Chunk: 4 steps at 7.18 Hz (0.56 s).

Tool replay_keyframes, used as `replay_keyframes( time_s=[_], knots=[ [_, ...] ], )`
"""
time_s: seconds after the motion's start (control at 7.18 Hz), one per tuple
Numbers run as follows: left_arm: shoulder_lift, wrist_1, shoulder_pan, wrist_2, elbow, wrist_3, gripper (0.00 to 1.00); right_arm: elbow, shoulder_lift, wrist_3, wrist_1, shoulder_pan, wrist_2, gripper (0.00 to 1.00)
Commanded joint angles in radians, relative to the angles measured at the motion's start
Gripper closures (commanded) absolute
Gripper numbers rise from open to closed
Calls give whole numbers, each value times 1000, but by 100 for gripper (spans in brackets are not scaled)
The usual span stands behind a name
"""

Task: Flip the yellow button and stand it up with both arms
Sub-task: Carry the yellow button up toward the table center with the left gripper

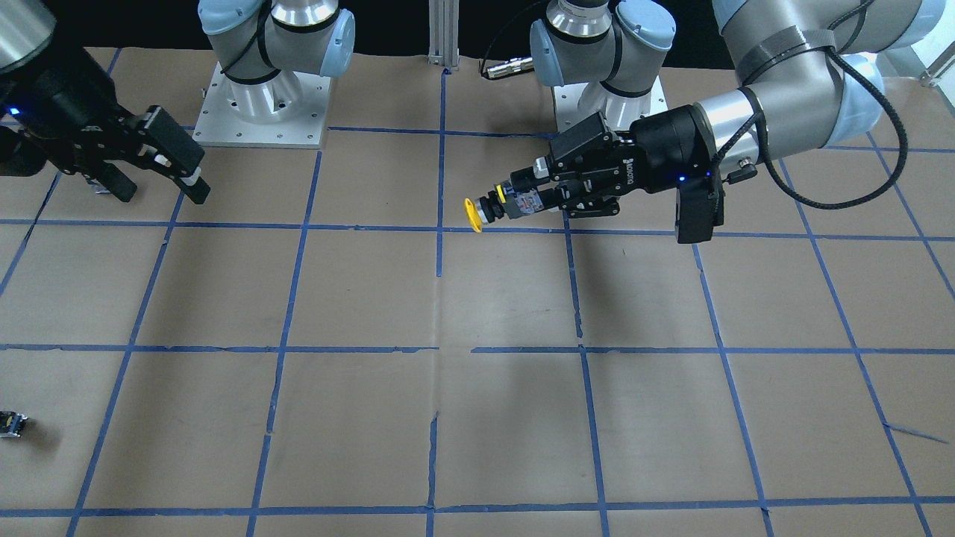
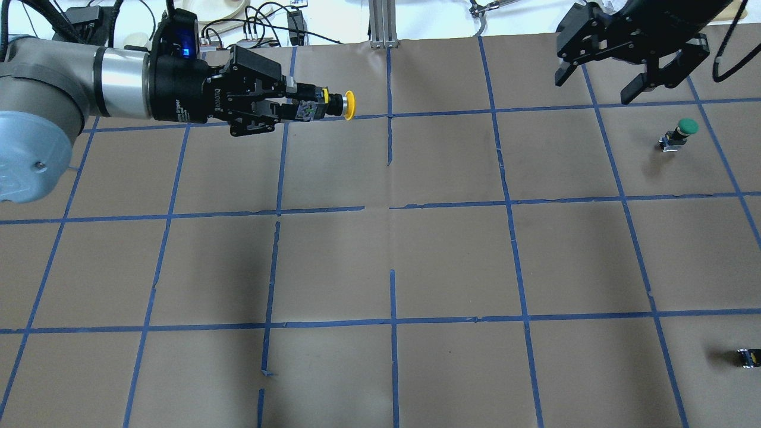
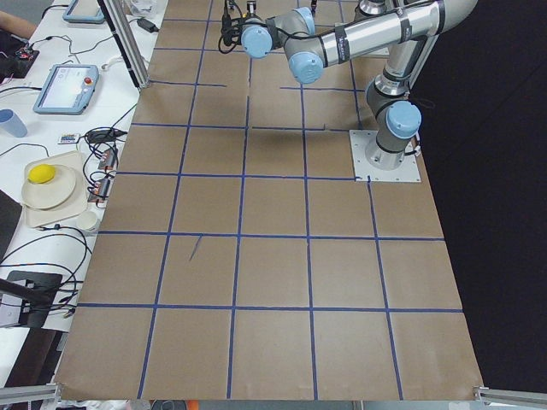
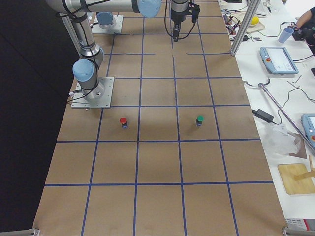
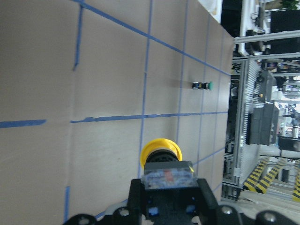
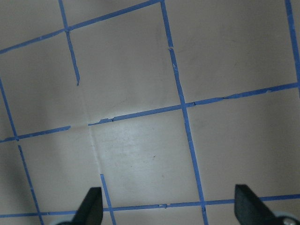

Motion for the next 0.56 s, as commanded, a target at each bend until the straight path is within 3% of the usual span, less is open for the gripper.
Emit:
replay_keyframes(
  time_s=[0.0, 0.14, 0.42],
  knots=[
    [4, -1, -73, -160, -5, -46, 79, 2, -4, -4, 117, -185, 283, 0],
    [1, 1, -89, -163, -10, -42, 79, 4, -4, -16, 195, -247, 421, 0],
    [-3, 11, -116, -234, -16, -49, 79, 16, 3, -9, 291, -261, 698, 0]
  ],
)
